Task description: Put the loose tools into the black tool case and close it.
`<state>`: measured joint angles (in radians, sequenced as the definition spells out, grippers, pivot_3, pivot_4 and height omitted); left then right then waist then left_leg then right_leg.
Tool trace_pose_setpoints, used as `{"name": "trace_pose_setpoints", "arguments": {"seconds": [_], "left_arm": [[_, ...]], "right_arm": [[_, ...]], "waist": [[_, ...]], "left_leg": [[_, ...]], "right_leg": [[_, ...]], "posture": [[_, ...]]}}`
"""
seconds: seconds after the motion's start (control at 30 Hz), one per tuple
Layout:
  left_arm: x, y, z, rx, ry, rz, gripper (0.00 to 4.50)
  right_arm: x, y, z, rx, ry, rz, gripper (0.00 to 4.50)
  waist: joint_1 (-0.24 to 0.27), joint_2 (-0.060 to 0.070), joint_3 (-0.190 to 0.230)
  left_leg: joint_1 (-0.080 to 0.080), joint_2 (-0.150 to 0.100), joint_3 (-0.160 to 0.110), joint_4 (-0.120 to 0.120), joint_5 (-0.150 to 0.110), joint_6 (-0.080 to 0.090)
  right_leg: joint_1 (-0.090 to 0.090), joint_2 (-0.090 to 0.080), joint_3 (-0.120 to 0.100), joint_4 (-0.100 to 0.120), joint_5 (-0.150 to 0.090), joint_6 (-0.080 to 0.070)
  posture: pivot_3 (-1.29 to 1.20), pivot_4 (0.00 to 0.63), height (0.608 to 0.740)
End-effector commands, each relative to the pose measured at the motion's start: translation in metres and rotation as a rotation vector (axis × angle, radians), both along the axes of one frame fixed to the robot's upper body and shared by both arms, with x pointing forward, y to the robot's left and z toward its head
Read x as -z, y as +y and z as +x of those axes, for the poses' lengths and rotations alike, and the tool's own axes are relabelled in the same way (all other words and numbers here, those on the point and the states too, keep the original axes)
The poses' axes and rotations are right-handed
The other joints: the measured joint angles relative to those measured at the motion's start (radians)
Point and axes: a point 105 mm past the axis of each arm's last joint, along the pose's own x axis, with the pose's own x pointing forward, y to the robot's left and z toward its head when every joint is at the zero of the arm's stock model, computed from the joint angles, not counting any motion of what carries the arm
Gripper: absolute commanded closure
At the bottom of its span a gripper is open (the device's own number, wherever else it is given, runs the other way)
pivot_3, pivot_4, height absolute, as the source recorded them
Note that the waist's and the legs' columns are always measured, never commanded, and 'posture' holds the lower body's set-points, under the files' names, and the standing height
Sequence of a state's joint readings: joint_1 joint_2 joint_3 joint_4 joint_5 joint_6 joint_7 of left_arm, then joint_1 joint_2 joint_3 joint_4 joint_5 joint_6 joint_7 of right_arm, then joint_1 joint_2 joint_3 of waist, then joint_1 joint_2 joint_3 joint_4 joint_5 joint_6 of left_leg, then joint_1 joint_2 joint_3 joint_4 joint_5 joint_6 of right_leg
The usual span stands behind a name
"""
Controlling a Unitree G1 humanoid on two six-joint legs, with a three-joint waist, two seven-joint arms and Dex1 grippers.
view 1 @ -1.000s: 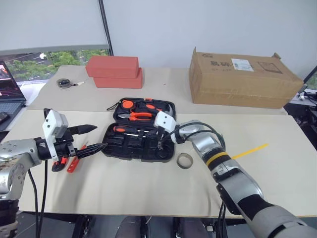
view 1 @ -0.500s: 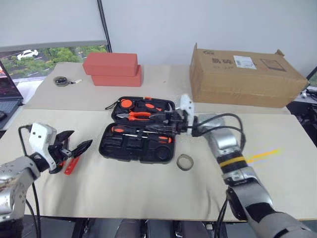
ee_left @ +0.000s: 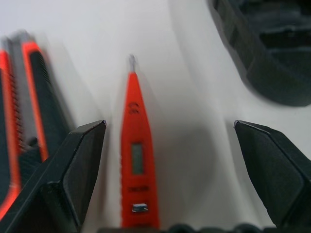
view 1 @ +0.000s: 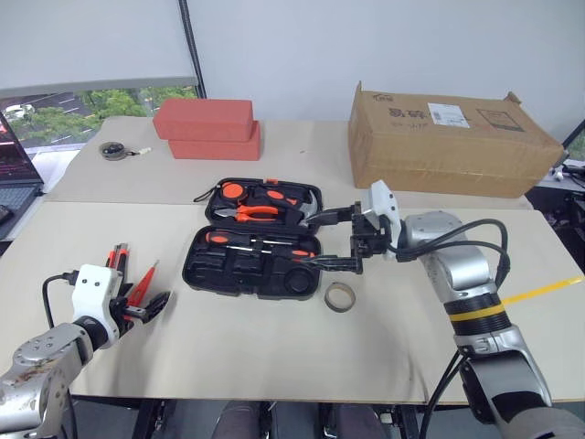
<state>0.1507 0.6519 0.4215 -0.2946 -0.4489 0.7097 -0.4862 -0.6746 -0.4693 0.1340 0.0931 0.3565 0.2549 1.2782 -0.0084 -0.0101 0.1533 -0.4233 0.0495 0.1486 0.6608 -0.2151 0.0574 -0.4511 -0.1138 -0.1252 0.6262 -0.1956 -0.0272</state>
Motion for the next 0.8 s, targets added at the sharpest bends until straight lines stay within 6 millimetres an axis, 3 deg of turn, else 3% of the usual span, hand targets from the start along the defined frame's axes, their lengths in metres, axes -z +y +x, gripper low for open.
{"name": "trace_pose_setpoints", "arguments": {"seconds": [0.03,0.2,0.37,0.57,0.7,0.8], "left_arm": [[0.0,0.005,0.002,-0.043,0.012,0.003,0.0],[0.017,0.009,0.003,-0.085,0.078,-0.025,0.0],[0.022,0.011,0.003,-0.094,0.088,-0.036,1.46],[0.021,0.015,0.007,-0.101,0.068,-0.031,3.86],[0.005,0.016,0.02,-0.084,-0.009,-0.016,4.03],[-0.028,0.008,0.038,-0.008,-0.154,-0.018,4.03]], "right_arm": [[-0.015,-0.002,-0.01,-0.056,-0.057,0.042,0.02],[-0.016,-0.005,-0.01,-0.068,-0.078,0.034,0.02],[-0.022,-0.005,-0.017,-0.128,-0.09,0.069,0.0],[-0.023,-0.01,-0.015,-0.112,-0.083,0.052,0.0],[-0.025,-0.01,-0.013,-0.103,-0.084,0.064,0.0],[-0.026,-0.011,-0.013,-0.089,-0.082,0.078,0.0]], "waist": [[0.001,0.0,0.0],[0.006,0.0,0.0],[0.008,0.0,0.0],[0.016,0.0,0.0],[0.023,0.0,0.0],[0.026,-0.001,0.0]], "left_leg": [[0.0,0.0,0.0,0.0,0.0,0.0],[0.001,-0.001,0.001,0.0,-0.001,0.001],[0.003,0.0,0.001,0.0,0.0,0.0],[0.004,0.0,0.001,0.0,-0.001,0.001],[0.004,-0.001,0.001,0.0,-0.001,0.002],[0.003,0.0,0.0,0.0,-0.001,0.001]], "right_leg": [[0.0,0.0,0.0,0.0,0.0,0.0],[0.001,0.0,0.0,0.0,0.0,0.0],[0.002,0.0,0.0,0.001,0.0,0.0],[-0.001,-0.002,0.0,0.0,0.0,0.0],[-0.001,-0.002,0.0,-0.001,0.0,-0.001],[-0.002,-0.002,0.0,0.0,0.001,-0.001]], "posture": [[0.0,0.15,0.712],[0.0,0.15,0.712],[0.0,0.15,0.712],[0.0,0.15,0.712],[0.0,0.15,0.712],[0.0,0.15,0.712]]}}
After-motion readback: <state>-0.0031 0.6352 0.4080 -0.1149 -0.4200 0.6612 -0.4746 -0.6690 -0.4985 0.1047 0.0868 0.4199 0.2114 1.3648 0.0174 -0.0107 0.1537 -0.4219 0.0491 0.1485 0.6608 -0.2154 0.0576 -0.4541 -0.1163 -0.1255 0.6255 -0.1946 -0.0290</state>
